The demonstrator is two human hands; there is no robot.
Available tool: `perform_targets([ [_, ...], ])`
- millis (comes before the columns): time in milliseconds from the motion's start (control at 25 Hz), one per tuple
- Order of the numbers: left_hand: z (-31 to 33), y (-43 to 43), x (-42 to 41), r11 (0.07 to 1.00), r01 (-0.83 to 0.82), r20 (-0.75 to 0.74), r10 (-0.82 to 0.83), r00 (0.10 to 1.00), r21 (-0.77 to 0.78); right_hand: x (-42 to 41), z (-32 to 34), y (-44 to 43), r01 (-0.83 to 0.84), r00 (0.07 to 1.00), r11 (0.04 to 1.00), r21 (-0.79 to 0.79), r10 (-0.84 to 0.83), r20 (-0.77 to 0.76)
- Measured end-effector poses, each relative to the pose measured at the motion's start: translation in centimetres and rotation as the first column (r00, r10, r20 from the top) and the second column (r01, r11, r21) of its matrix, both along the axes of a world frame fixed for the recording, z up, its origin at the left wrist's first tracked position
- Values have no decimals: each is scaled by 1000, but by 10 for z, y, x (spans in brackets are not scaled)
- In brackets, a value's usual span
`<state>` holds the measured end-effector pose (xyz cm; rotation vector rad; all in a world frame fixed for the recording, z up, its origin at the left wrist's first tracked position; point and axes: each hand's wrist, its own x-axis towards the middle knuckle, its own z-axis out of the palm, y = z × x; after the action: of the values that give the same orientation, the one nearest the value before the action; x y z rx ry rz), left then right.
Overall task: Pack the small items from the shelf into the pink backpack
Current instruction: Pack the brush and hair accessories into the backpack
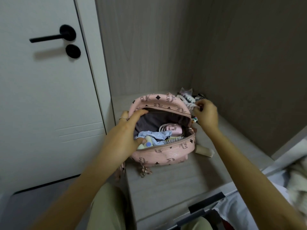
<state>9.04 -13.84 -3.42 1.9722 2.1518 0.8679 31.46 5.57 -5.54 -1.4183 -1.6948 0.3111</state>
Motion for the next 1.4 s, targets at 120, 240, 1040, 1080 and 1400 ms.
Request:
perform_targets([
  [120,1,2,-1,1000,11,44,-11,999,5,19,35,-43,-109,926,974,198,172,-336],
  [240,0,4,-3,1000,16,68,-17,998,11,25,56,-95,-417,758,864,281,501,-417],
  [1040,3,7,23,960,3,233,-71,970,281,-23,43,-148,-400,786,860,316,144,602],
  [1080,3,10,25,955,-28,251,-49,967,294,-21,43,-148,-403,777,866,297,152,611],
  [1400,-4,27,20,944,-79,332,-34,943,320,6,26,-145,-339,651,940,37,206,731],
])
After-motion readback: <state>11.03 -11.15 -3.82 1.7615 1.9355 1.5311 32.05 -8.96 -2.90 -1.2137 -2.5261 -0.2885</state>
